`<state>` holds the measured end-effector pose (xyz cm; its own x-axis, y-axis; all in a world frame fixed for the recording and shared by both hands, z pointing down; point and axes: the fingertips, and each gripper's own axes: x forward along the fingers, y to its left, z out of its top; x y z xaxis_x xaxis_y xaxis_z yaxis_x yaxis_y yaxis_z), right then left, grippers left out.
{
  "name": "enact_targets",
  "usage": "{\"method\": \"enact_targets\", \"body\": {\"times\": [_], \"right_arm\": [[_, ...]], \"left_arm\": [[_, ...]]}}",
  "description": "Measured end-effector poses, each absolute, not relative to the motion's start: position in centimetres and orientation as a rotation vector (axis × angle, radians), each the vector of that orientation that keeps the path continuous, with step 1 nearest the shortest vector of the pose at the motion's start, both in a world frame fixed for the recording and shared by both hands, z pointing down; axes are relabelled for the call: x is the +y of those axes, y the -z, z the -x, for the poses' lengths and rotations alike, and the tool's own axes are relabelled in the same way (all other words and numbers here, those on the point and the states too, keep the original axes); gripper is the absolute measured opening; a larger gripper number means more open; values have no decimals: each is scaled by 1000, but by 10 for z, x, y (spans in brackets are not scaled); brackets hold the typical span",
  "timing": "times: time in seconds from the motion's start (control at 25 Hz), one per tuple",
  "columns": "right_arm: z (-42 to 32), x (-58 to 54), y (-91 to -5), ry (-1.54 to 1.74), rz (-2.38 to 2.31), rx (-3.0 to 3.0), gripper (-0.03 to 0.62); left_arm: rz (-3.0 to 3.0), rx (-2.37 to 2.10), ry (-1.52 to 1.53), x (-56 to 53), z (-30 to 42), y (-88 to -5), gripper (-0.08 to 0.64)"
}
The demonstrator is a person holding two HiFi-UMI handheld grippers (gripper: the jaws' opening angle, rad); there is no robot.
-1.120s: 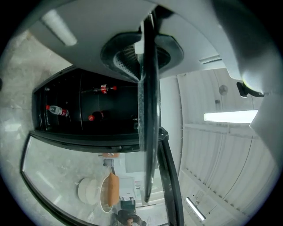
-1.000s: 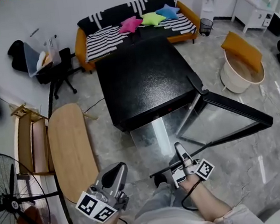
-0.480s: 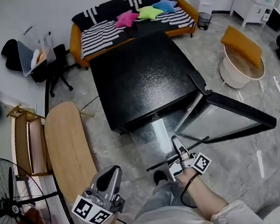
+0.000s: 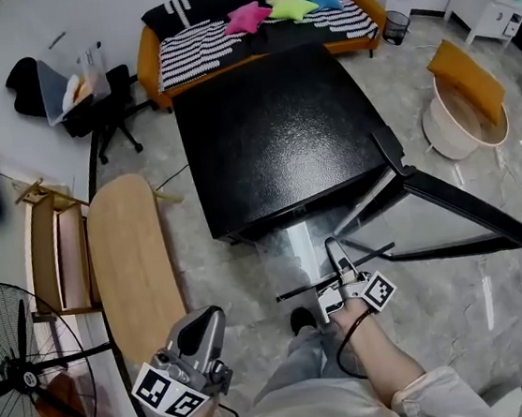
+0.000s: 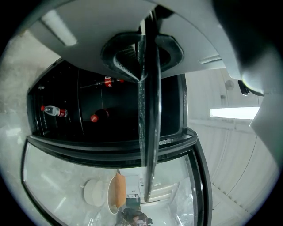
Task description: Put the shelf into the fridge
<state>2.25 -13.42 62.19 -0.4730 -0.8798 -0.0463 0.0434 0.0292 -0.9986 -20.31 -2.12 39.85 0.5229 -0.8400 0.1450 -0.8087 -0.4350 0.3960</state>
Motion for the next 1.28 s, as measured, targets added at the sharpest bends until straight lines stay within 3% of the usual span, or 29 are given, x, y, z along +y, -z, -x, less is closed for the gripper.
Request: {"method": "enact_targets", "body": {"times": [1.28], "right_arm": [[2, -194, -649, 1491, 878, 1611, 14]], "left_arm": [[-2322, -1387, 97, -23, 219, -403, -4]]}}
